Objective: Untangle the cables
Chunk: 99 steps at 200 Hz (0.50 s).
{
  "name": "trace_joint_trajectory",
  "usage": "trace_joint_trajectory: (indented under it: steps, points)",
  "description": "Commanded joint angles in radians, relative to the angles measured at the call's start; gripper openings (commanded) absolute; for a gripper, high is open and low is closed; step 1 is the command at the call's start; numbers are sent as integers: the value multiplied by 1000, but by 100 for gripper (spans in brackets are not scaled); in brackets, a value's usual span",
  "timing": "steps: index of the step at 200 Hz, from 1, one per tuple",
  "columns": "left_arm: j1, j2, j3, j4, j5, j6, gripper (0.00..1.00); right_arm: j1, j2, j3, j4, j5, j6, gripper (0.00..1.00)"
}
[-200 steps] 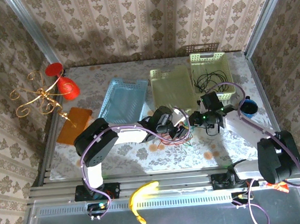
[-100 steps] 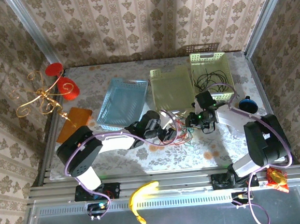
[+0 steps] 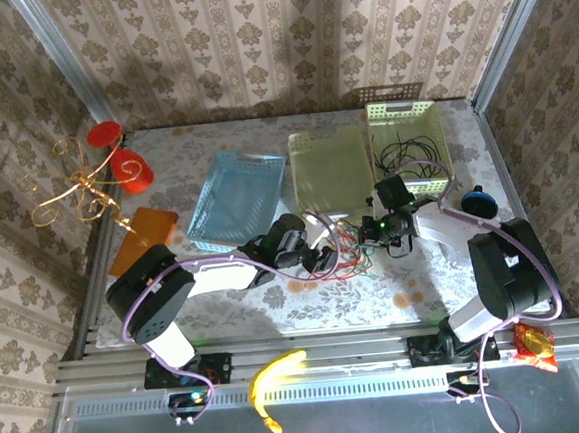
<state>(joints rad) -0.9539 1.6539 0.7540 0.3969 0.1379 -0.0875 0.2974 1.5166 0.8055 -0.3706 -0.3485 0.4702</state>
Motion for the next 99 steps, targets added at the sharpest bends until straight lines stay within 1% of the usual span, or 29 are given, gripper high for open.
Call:
trace_joint_trajectory:
  steps: [1,11,28,51,76,99]
  points:
    - [9,-29,2,24,20,-25,63,3,-87,13,-56,4,-28,0]
    - [15,-35,0,34,32,-32,63,2,-118,7,-76,-5,-34,0]
    - [32,-42,1,54,64,-54,63,-3,-215,-8,-99,-30,-33,0]
    - [54,-50,8,64,109,-62,63,-25,-295,-22,-117,-96,-17,0]
    - [57,-57,23,59,149,-31,63,-62,-337,-28,-94,-229,7,0]
    - [59,-67,25,84,199,-20,64,-90,-330,-17,-93,-345,8,0]
